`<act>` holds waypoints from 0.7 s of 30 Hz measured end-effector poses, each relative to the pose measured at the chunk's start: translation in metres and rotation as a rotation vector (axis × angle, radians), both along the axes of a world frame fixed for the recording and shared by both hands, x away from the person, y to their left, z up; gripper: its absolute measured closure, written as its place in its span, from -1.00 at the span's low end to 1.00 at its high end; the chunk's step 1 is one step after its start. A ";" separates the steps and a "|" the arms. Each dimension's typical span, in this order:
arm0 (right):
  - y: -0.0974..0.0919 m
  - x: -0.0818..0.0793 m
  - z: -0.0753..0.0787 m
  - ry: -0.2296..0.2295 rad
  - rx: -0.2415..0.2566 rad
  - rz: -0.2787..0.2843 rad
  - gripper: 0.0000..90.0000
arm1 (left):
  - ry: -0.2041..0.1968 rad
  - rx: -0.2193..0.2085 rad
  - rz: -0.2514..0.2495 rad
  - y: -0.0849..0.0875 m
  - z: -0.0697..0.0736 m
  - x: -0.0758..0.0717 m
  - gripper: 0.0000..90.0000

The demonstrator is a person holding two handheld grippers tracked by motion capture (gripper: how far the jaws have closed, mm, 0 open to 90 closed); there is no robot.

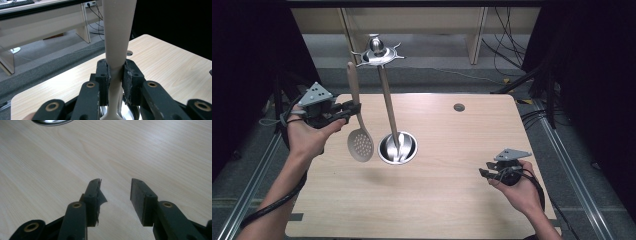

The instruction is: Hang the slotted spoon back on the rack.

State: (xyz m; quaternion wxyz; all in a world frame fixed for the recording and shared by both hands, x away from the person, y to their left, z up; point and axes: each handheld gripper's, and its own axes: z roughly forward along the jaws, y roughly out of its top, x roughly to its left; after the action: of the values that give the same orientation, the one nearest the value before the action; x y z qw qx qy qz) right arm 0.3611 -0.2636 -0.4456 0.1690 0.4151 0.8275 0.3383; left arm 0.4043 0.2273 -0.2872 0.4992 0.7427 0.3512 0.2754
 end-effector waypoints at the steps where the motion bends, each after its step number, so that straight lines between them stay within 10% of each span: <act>1: 0.000 0.000 0.000 -0.001 0.000 0.000 0.34 | 0.020 -0.009 0.015 -0.001 0.000 -0.002 0.67; 21: 0.002 0.000 0.000 0.024 0.002 -0.006 0.34 | 0.033 0.026 -0.046 -0.001 0.001 0.010 0.67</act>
State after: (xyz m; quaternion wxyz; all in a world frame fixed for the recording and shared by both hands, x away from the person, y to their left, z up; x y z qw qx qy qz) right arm 0.3607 -0.2619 -0.4454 0.1595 0.4220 0.8278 0.3337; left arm 0.4148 0.2260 -0.2857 0.4900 0.7613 0.3386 0.2562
